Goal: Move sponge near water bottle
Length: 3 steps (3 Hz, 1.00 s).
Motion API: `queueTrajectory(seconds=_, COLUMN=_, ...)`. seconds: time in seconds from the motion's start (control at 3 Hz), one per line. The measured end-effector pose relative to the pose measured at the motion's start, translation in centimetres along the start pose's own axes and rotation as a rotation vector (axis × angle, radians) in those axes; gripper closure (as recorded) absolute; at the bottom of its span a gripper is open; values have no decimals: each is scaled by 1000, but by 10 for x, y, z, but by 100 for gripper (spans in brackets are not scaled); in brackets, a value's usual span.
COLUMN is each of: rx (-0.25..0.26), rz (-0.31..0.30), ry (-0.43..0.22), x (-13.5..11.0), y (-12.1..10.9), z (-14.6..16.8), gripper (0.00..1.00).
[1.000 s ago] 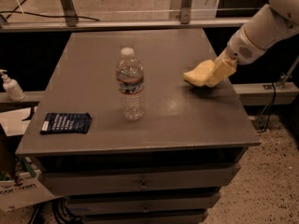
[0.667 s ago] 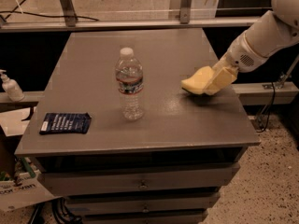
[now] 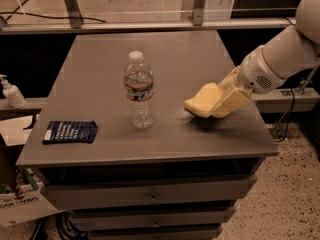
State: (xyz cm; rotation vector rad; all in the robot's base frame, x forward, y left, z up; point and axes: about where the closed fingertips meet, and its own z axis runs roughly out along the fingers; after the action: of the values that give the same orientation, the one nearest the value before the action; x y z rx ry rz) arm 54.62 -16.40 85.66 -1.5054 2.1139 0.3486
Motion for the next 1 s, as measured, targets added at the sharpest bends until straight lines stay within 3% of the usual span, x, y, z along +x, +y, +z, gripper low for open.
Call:
queueTrajectory(seconds=0.33, rx=-52, rz=-71, ry=-55, x=-21, y=35, z=-6, gripper=100)
queueTrajectory(seconds=1.0, rx=-166, rz=-241, ry=-63, x=-60, y=94, z=16, gripper=100)
